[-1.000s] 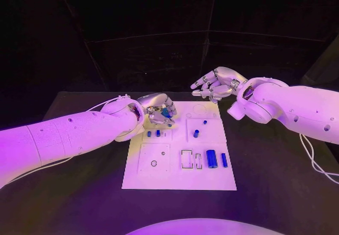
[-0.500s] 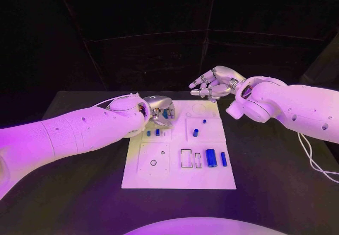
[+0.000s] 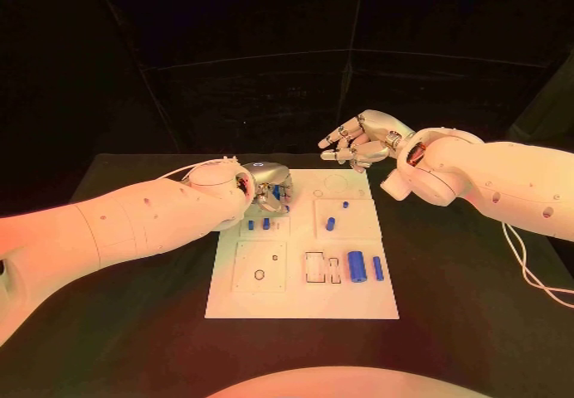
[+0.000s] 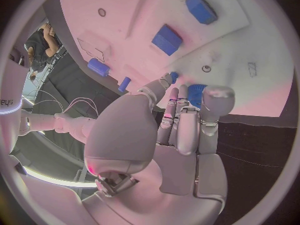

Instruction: Assemble the parts on the task board

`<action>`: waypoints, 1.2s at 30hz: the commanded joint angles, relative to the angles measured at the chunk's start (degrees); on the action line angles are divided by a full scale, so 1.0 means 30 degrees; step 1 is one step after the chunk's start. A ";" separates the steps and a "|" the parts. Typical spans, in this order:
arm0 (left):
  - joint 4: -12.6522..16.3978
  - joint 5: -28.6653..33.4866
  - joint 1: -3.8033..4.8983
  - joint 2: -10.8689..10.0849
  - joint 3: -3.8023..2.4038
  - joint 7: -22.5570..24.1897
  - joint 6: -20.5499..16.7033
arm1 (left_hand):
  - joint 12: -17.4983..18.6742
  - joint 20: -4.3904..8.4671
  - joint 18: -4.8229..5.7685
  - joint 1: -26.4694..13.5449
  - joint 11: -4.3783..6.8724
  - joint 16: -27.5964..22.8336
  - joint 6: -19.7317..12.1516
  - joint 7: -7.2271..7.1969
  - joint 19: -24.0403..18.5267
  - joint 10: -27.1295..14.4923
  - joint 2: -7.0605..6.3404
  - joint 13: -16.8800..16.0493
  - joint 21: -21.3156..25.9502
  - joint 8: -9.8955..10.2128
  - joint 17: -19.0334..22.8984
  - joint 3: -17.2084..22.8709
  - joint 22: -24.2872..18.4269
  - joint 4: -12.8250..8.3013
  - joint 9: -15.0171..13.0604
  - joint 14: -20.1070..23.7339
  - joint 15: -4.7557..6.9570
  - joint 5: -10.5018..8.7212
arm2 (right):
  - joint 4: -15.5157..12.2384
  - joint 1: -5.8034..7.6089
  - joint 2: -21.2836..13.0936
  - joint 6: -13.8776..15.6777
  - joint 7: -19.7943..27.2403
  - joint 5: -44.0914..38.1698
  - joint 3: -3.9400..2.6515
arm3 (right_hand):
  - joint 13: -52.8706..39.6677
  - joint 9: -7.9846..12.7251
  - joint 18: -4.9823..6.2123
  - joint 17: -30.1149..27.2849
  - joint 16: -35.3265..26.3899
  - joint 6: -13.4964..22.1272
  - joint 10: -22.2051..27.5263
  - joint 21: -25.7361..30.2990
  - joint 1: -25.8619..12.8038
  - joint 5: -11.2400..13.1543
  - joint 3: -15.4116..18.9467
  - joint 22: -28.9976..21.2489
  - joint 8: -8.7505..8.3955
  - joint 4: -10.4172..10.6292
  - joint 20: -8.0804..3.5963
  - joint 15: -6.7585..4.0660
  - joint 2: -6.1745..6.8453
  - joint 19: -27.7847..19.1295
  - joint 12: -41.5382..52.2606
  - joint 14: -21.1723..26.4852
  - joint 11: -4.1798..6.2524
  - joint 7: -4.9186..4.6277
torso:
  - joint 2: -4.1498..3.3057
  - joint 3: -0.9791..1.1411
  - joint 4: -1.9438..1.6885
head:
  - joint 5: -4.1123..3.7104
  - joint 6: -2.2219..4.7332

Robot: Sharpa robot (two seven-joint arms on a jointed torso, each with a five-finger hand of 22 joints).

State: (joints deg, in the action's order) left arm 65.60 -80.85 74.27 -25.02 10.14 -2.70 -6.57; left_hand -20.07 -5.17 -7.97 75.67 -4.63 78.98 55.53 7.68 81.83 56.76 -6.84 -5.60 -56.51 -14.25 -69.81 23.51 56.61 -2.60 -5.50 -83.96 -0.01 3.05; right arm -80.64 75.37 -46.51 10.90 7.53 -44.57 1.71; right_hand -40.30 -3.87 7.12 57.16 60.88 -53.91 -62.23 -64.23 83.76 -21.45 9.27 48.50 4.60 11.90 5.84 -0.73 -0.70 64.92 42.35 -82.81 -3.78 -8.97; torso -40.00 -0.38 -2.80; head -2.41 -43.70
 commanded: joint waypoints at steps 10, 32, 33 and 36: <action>-0.0287 -0.0233 -0.0089 0.0202 -0.0011 0.0124 0.0653 | 0.0219 0.0023 0.0400 -0.0004 0.0025 0.0096 0.0190 0.0010 0.0229 0.0382 -0.0089 0.0205 -0.0599 0.0304 0.0133 0.0253 0.0574 -0.0027 0.0121 -0.0594 0.0155 -0.0006 | -0.0053 0.0033 0.0007 0.0032 0.0158 0.0069 -0.0012 | 0.0017 -0.0012 0.0380 0.0024 -0.0052 0.0071 0.0059 0.0045 -0.0015 -0.0072 -0.0032 0.0020 0.0090 0.0118 -0.0025 0.0045 -0.0163 -0.0080 -0.0125 0.0069 0.0022 0.0041 | -0.0016 -0.0003 -0.0015 | -0.0034 -0.0009; -0.0824 -0.0231 -0.0250 0.0598 -0.0006 0.0481 0.0647 | 0.0819 0.0172 0.0664 0.0099 0.0259 0.0224 0.1141 -0.0136 0.0498 0.1791 0.0250 0.0580 -0.1995 0.0713 0.0215 0.1534 0.2063 -0.0352 0.0317 -0.0644 0.0349 -0.0012 | -0.0081 0.0033 0.0046 0.0022 0.0173 0.0069 -0.0012 | 0.0017 -0.0012 0.0380 0.0024 -0.0052 0.0071 0.0059 0.0045 -0.0015 -0.0072 -0.0032 0.0020 0.0090 0.0118 -0.0025 0.0045 -0.0163 -0.0080 -0.0125 0.0069 0.0022 0.0041 | 0.0017 0.0009 -0.0025 | -0.0097 -0.0116; -0.0845 -0.0231 -0.0252 0.0597 -0.0006 0.0464 0.0577 | 0.0849 0.0188 0.0681 0.0127 0.0278 0.0229 0.1254 -0.0139 0.0519 0.1917 0.0290 0.0577 -0.2101 0.0707 0.0224 0.1620 0.2174 -0.0388 0.0312 -0.0647 0.0360 -0.0017 | -0.0082 0.0033 0.0046 0.0021 0.0174 0.0069 -0.0012 | 0.0017 -0.0012 0.0380 0.0024 -0.0052 0.0071 0.0059 0.0045 -0.0015 -0.0072 -0.0032 0.0020 0.0090 0.0118 -0.0025 0.0045 -0.0163 -0.0080 -0.0125 0.0069 0.0022 0.0041 | 0.0019 0.0010 -0.0024 | -0.0094 -0.0111; -0.0904 -0.0231 -0.0256 0.0596 -0.0006 0.0438 0.0454 | 0.0974 0.0214 0.0706 0.0203 0.0293 0.0251 0.1480 -0.0116 0.0539 0.2187 0.0352 0.0577 -0.2238 0.0735 0.0227 0.1850 0.2325 -0.0509 0.0314 -0.0661 0.0384 -0.0013 | -0.0087 0.0033 0.0051 0.0021 0.0177 0.0069 -0.0012 | 0.0039 -0.0016 0.0382 0.0050 -0.0043 0.0058 0.0051 0.0057 0.0016 -0.0087 -0.0045 0.0013 0.0100 0.0117 -0.0027 0.0041 -0.0182 -0.0074 -0.0121 0.0056 0.0026 0.0045 | 0.0015 0.0008 -0.0015 | -0.0078 -0.0093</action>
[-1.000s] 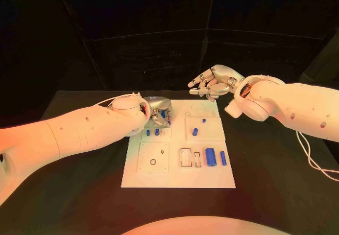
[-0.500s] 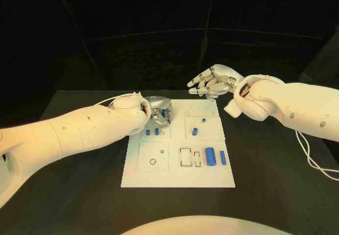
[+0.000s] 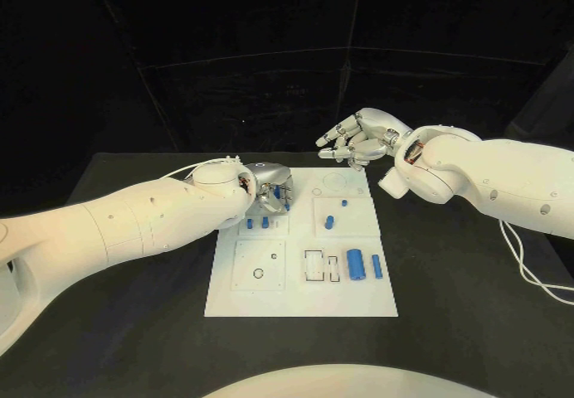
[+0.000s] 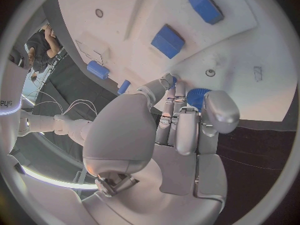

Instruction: Assemble the parts on the task board

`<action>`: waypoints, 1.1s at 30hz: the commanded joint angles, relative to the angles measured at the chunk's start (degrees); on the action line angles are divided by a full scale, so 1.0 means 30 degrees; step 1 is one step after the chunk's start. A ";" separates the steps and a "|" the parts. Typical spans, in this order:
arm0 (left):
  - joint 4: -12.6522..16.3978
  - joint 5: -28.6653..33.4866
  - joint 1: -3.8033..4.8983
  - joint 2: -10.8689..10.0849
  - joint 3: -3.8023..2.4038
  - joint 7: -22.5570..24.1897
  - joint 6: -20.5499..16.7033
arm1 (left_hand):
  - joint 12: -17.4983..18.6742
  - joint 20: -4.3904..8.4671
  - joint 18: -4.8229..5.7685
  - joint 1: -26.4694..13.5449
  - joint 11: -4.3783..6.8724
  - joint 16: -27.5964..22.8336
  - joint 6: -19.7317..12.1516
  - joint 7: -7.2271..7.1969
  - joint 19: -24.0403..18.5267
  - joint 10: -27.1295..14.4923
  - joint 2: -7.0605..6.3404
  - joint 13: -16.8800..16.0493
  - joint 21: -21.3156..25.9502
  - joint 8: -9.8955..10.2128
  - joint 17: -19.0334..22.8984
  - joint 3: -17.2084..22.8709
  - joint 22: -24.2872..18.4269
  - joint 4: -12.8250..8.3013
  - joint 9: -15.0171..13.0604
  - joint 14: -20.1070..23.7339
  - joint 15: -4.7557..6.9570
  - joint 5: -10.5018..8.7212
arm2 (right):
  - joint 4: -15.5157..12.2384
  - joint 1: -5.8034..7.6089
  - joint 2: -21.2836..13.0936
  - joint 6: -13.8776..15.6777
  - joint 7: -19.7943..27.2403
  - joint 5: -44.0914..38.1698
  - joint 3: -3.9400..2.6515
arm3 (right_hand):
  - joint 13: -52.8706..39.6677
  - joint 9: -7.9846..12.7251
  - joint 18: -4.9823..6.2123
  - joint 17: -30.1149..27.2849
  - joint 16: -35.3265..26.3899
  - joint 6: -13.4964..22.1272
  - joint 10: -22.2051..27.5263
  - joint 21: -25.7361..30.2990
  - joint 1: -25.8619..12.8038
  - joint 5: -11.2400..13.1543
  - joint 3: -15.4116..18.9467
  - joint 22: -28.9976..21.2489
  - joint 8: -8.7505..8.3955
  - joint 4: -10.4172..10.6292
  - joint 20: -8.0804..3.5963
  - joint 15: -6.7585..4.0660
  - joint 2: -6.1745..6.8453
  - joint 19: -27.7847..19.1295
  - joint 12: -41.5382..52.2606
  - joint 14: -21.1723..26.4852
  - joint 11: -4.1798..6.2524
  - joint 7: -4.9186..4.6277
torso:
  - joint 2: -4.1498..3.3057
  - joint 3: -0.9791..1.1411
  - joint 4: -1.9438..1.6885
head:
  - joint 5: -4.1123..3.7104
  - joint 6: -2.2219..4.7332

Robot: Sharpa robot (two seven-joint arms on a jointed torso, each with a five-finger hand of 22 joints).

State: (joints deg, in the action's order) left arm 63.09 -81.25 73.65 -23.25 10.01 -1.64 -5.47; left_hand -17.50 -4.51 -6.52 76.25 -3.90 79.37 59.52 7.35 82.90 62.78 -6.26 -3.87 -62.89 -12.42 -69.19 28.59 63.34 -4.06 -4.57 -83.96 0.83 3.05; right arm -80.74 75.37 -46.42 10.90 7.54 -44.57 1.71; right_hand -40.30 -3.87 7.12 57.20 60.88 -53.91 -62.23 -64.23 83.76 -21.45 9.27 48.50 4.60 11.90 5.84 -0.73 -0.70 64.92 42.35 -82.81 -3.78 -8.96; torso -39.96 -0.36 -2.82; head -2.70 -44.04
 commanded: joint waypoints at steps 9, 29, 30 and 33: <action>0.0215 0.0074 -0.0064 -0.0306 0.0017 0.1068 -0.1750 | 0.0666 0.0029 0.0321 0.0027 0.0065 0.0061 0.0741 0.0090 0.0274 0.0892 0.0119 -0.0005 -0.0640 0.0277 0.0251 0.0728 0.0652 -0.0378 0.0024 -0.0644 0.0115 -0.0015 | -0.0043 0.0032 0.0035 0.0034 0.0189 0.0069 -0.0012 | 0.0038 -0.0016 0.0382 0.0037 -0.0043 0.0058 0.0051 0.0057 0.0016 -0.0088 -0.0045 0.0011 0.0101 0.0118 -0.0026 0.0041 -0.0182 -0.0075 -0.0121 0.0057 0.0026 0.0045 | 0.0000 -0.0024 -0.0019 | -0.0031 0.0161; 0.2870 0.1688 0.0109 -0.3632 -0.0898 0.1540 -0.2033 | 0.1381 -0.0013 0.0365 -0.0306 -0.0015 0.0065 0.0948 0.0194 0.0279 0.1226 -0.0107 0.0005 -0.0860 0.0620 0.0346 0.1052 0.0924 -0.0517 0.0101 -0.0644 0.0051 -0.0020 | -0.0048 0.0032 -0.0107 0.0031 0.0188 0.0069 -0.0012 | 0.0038 -0.0016 0.0382 0.0037 -0.0043 0.0058 0.0051 0.0057 0.0016 -0.0088 -0.0045 0.0011 0.0101 0.0118 -0.0026 0.0041 -0.0182 -0.0075 -0.0121 0.0057 0.0026 0.0045 | 0.0030 -0.0016 -0.0102 | 0.0071 0.0354; 0.2912 0.1705 0.0116 -0.3798 -0.0901 0.1491 -0.1887 | 0.1381 -0.0013 0.0365 -0.0306 -0.0015 0.0065 0.0948 0.0194 0.0279 0.1226 -0.0107 0.0005 -0.0860 0.0620 0.0346 0.1052 0.0924 -0.0517 0.0101 -0.0644 0.0051 -0.0020 | -0.0049 0.0032 -0.0116 0.0032 0.0186 0.0069 -0.0012 | 0.0038 -0.0016 0.0382 0.0037 -0.0043 0.0058 0.0051 0.0057 0.0016 -0.0088 -0.0045 0.0011 0.0101 0.0118 -0.0026 0.0041 -0.0182 -0.0075 -0.0121 0.0057 0.0026 0.0045 | 0.0025 -0.0019 -0.0113 | 0.0073 0.0346; 0.2992 0.1732 0.0127 -0.4146 -0.0903 0.1381 -0.1538 | 0.1415 -0.0015 0.0370 -0.0329 -0.0012 0.0055 0.0971 0.0188 0.0281 0.1258 -0.0121 0.0002 -0.0887 0.0635 0.0373 0.1059 0.0956 -0.0519 0.0102 -0.0639 0.0052 -0.0020 | -0.0046 0.0032 -0.0123 0.0035 0.0184 0.0069 -0.0012 | 0.0038 -0.0016 0.0382 0.0037 -0.0043 0.0058 0.0051 0.0057 0.0016 -0.0088 -0.0045 0.0011 0.0101 0.0118 -0.0026 0.0041 -0.0182 -0.0075 -0.0121 0.0057 0.0026 0.0045 | 0.0016 -0.0007 -0.0091 | 0.0095 0.0328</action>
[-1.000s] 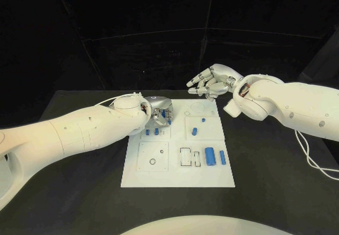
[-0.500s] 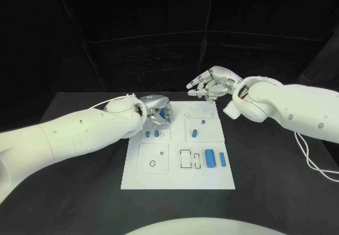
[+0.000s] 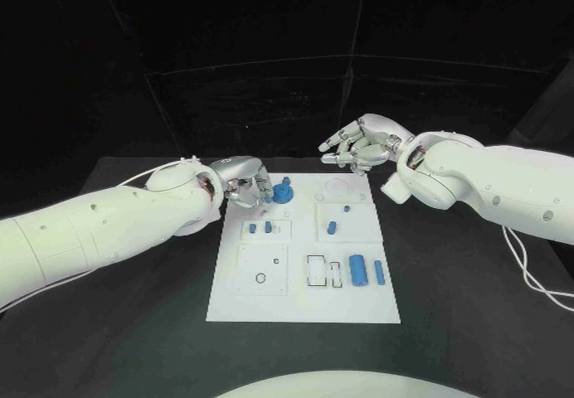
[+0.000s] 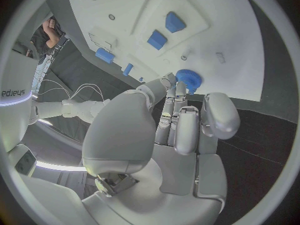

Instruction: Assemble the parts on the task board

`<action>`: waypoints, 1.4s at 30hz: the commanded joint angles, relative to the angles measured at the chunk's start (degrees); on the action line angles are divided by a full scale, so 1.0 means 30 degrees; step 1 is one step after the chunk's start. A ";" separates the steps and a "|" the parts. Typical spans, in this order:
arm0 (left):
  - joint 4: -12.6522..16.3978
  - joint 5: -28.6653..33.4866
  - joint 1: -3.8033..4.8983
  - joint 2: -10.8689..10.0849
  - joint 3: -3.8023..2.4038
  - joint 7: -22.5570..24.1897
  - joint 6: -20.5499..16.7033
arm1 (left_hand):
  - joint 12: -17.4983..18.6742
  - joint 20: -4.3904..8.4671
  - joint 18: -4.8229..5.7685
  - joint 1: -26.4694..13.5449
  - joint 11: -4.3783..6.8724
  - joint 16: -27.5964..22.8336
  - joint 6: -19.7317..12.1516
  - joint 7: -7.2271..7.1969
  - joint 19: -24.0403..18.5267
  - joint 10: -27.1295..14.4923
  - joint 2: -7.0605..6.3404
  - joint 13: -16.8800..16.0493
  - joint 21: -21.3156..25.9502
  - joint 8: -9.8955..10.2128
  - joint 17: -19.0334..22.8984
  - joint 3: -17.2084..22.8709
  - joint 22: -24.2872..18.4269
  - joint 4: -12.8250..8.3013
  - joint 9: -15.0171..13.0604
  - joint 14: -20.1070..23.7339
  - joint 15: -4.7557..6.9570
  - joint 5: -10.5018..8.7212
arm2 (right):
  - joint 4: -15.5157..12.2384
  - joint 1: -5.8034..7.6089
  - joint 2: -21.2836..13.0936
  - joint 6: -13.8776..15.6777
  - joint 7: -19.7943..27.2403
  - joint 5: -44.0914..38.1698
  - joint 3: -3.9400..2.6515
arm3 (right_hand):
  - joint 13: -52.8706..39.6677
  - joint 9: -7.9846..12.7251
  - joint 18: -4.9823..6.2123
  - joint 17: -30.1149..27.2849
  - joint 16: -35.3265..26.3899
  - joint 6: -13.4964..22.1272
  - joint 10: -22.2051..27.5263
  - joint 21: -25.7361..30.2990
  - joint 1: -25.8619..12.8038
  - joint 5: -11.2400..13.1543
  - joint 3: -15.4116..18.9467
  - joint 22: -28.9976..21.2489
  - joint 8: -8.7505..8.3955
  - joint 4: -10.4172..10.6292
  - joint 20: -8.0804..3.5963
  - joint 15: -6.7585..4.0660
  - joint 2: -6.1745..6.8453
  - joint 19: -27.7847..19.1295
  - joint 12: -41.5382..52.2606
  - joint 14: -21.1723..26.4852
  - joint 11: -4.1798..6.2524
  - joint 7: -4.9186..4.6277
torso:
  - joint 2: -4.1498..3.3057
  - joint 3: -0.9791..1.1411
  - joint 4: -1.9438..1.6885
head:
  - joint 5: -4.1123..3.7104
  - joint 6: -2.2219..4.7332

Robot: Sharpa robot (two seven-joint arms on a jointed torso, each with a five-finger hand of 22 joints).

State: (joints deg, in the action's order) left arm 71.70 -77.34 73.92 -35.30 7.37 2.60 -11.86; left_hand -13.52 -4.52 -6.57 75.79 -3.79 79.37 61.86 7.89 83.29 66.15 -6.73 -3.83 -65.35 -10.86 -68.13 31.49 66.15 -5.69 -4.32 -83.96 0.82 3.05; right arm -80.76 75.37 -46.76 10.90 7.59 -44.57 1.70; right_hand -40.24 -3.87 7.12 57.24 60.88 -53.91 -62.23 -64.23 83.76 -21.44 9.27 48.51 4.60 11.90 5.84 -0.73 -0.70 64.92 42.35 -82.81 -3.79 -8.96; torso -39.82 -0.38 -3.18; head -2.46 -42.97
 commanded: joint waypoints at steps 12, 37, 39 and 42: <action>-0.0358 0.0455 -0.0047 -0.0181 0.0014 -0.0202 0.1543 | 0.0232 -0.0018 0.0408 -0.0310 -0.0052 0.0049 0.0233 -0.0002 0.0157 0.0210 -0.0022 -0.0016 -0.0164 0.0189 0.0052 0.0083 0.0130 0.0058 0.0031 -0.0631 0.0052 -0.0020 | -0.0007 0.0031 0.0034 0.0010 0.0189 0.0069 -0.0009 | 0.0018 -0.0016 0.0381 0.0023 -0.0043 0.0058 0.0051 0.0057 0.0016 -0.0088 -0.0045 0.0010 0.0101 0.0118 -0.0027 0.0041 -0.0182 -0.0075 -0.0121 0.0057 0.0027 0.0045 | -0.0018 -0.0003 0.0060 | 0.0061 -0.0120; -0.0960 0.0417 -0.0139 0.0589 0.0028 -0.0886 0.2483 | 0.0304 -0.0022 0.0410 -0.0348 -0.0055 0.0045 0.0231 0.0004 0.0153 0.0223 -0.0024 -0.0015 -0.0181 0.0232 0.0068 0.0090 0.0154 0.0069 0.0040 -0.0627 0.0050 -0.0017 | 0.0008 0.0030 0.0093 -0.0009 0.0173 0.0069 -0.0009 | 0.0018 -0.0016 0.0381 0.0023 -0.0043 0.0058 0.0051 0.0057 0.0016 -0.0088 -0.0045 0.0010 0.0101 0.0118 -0.0027 0.0041 -0.0182 -0.0075 -0.0121 0.0057 0.0027 0.0045 | -0.0016 0.0003 0.0043 | 0.0075 -0.0254; -0.0979 0.0409 -0.0142 0.0618 0.0031 -0.0938 0.2576 | 0.0304 -0.0022 0.0410 -0.0348 -0.0055 0.0045 0.0231 0.0004 0.0153 0.0223 -0.0024 -0.0015 -0.0181 0.0232 0.0068 0.0090 0.0154 0.0069 0.0040 -0.0627 0.0050 -0.0017 | 0.0007 0.0030 0.0094 -0.0009 0.0173 0.0069 -0.0009 | 0.0018 -0.0016 0.0381 0.0023 -0.0043 0.0058 0.0051 0.0057 0.0016 -0.0088 -0.0045 0.0010 0.0101 0.0118 -0.0027 0.0041 -0.0182 -0.0075 -0.0121 0.0057 0.0027 0.0045 | -0.0015 -0.0001 0.0052 | 0.0083 -0.0271; -0.1027 0.0403 -0.0145 0.0657 0.0035 -0.0970 0.2675 | 0.0304 -0.0022 0.0410 -0.0348 -0.0055 0.0045 0.0231 0.0004 0.0153 0.0223 -0.0024 -0.0015 -0.0182 0.0232 0.0068 0.0090 0.0155 0.0069 0.0040 -0.0627 0.0050 -0.0017 | 0.0000 0.0030 0.0088 -0.0007 0.0172 0.0069 -0.0009 | 0.0018 -0.0016 0.0381 0.0023 -0.0043 0.0058 0.0051 0.0057 0.0016 -0.0088 -0.0045 0.0010 0.0101 0.0118 -0.0027 0.0041 -0.0182 -0.0075 -0.0121 0.0057 0.0027 0.0045 | -0.0019 0.0000 0.0056 | 0.0085 -0.0301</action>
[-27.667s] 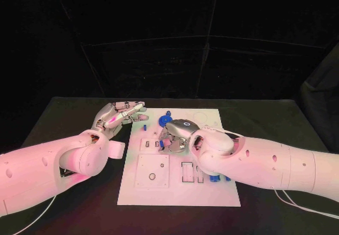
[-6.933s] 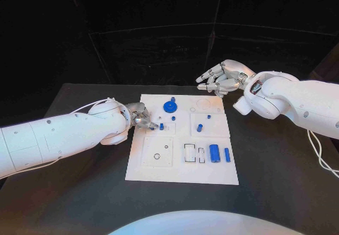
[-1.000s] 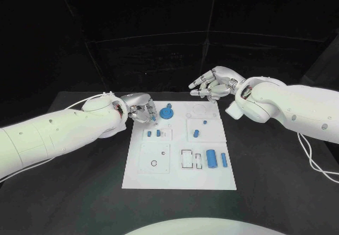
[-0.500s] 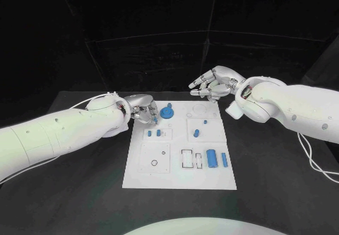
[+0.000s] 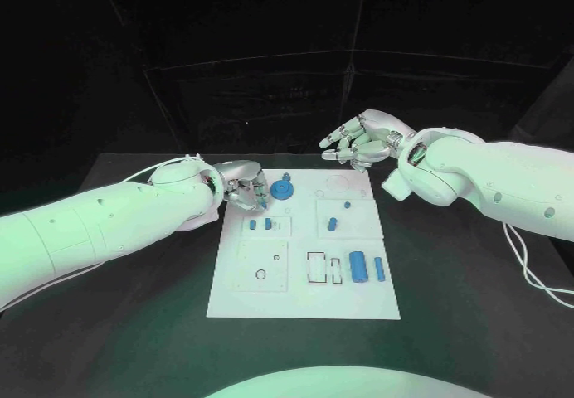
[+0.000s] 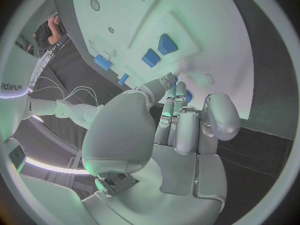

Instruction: Assemble the parts on the task board

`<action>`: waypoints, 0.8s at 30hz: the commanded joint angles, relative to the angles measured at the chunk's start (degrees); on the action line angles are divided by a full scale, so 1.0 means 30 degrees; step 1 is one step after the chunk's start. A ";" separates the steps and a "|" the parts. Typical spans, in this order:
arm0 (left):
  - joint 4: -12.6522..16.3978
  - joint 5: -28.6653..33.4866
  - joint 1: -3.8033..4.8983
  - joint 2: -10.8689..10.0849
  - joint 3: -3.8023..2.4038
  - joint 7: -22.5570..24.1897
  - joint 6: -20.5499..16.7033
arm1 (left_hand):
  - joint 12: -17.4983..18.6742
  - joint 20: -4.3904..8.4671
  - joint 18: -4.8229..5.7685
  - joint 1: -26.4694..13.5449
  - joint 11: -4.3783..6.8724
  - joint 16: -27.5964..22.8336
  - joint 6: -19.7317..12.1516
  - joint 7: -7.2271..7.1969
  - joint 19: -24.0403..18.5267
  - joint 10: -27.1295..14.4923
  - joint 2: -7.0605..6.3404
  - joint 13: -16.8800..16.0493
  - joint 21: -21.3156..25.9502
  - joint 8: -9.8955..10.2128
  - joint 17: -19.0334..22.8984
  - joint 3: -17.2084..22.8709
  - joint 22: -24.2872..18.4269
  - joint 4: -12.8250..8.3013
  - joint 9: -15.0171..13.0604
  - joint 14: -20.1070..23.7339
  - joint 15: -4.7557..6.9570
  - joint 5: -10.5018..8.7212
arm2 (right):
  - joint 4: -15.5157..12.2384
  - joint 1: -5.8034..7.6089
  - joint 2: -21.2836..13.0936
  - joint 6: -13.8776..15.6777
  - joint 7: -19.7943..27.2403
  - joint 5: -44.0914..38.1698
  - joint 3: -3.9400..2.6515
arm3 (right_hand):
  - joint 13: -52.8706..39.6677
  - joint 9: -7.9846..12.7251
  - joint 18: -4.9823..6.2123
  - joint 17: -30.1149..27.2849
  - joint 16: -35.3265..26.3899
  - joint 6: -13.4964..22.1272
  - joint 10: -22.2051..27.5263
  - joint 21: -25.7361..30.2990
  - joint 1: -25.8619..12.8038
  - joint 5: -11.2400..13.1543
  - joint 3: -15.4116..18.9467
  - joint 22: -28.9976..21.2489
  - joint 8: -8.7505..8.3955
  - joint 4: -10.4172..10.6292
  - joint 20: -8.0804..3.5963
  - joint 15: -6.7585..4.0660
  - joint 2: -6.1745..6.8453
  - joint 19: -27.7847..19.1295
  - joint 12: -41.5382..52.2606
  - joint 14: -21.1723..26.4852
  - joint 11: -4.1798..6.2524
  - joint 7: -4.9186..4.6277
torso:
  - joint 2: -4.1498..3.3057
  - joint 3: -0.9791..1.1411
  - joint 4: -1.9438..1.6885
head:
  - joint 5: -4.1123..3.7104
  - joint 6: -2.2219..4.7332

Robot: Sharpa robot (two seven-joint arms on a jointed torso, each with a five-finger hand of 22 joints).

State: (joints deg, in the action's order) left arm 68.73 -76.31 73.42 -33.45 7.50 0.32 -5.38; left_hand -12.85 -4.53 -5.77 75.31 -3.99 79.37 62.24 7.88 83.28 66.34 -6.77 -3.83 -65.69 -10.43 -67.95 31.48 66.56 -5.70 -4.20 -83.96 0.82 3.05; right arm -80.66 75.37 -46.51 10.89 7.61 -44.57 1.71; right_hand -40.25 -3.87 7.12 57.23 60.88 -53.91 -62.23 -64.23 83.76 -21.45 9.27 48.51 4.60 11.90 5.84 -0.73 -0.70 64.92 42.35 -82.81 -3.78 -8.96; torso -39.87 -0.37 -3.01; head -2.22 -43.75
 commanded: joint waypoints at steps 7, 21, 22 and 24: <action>-0.0073 0.0057 0.0002 0.0158 0.0010 -0.0212 0.0613 | 0.0097 -0.0021 0.0143 -0.0190 0.0015 0.0045 0.0106 0.0007 0.0155 0.0166 -0.0008 -0.0014 -0.0079 0.0099 0.0013 0.0099 0.0031 0.0071 0.0002 -0.0627 0.0052 -0.0018 | -0.0032 0.0031 0.0019 -0.0007 0.0171 0.0068 -0.0011 | 0.0022 -0.0016 0.0382 0.0027 -0.0043 0.0058 0.0051 0.0057 0.0016 -0.0087 -0.0045 0.0009 0.0101 0.0118 -0.0027 0.0040 -0.0182 -0.0075 -0.0121 0.0056 0.0026 0.0044 | -0.0004 -0.0010 -0.0009 | -0.0013 -0.0047; -0.0219 0.0056 -0.0008 0.0261 0.0031 -0.0486 0.0851 | 0.0287 -0.0035 0.0138 -0.0266 -0.0017 0.0038 0.0054 0.0041 0.0124 0.0149 -0.0052 -0.0011 -0.0058 0.0229 0.0049 0.0096 0.0032 0.0075 0.0031 -0.0615 0.0034 -0.0020 | -0.0035 0.0031 0.0021 -0.0010 0.0175 0.0068 -0.0011 | 0.0063 -0.0018 0.0384 0.0022 -0.0074 0.0044 0.0040 0.0079 0.0032 -0.0094 -0.0046 -0.0006 0.0114 0.0139 -0.0031 0.0036 -0.0197 -0.0066 -0.0114 0.0047 0.0027 0.0046 | 0.0001 -0.0007 -0.0003 | -0.0039 -0.0072; -0.0235 0.0056 -0.0009 0.0274 0.0033 -0.0542 0.0900 | 0.0338 -0.0041 0.0137 -0.0282 -0.0028 0.0037 0.0030 0.0054 0.0116 0.0135 -0.0063 -0.0010 -0.0051 0.0269 0.0057 0.0097 0.0031 0.0075 0.0040 -0.0612 0.0022 -0.0019 | -0.0039 0.0031 0.0018 -0.0010 0.0173 0.0068 -0.0011 | 0.0063 -0.0018 0.0384 0.0022 -0.0074 0.0044 0.0040 0.0079 0.0032 -0.0094 -0.0046 -0.0006 0.0114 0.0139 -0.0031 0.0036 -0.0197 -0.0066 -0.0114 0.0047 0.0027 0.0046 | 0.0000 -0.0007 0.0000 | -0.0040 -0.0073; -0.0265 0.0056 -0.0009 0.0291 0.0035 -0.0638 0.0980 | 0.0463 -0.0058 0.0133 -0.0324 -0.0062 0.0033 -0.0035 0.0092 0.0094 0.0097 -0.0086 -0.0009 -0.0024 0.0368 0.0084 0.0098 0.0019 0.0079 0.0062 -0.0604 -0.0005 -0.0022 | -0.0042 0.0031 0.0012 -0.0008 0.0168 0.0068 -0.0011 | 0.0063 -0.0018 0.0384 0.0022 -0.0074 0.0044 0.0040 0.0079 0.0032 -0.0094 -0.0046 -0.0006 0.0114 0.0139 -0.0031 0.0036 -0.0197 -0.0066 -0.0114 0.0047 0.0027 0.0046 | 0.0001 -0.0004 -0.0003 | -0.0041 -0.0083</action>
State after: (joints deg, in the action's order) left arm 68.00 -76.29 73.38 -32.64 7.57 -0.75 -3.76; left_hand -11.67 -4.53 -5.77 75.04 -3.99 79.37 62.23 7.87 83.28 66.34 -7.05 -3.83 -65.69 -9.59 -67.75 31.64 66.60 -5.53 -4.10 -83.96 0.82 3.05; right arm -80.67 75.37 -46.49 10.89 7.61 -44.57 1.71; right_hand -40.11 -3.87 7.12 57.22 60.88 -53.91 -62.23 -64.23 83.76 -21.45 9.09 48.51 4.60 12.08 5.84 -0.73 -0.70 64.92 42.35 -82.81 -3.78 -8.96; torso -39.87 -0.38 -3.03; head -2.33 -43.97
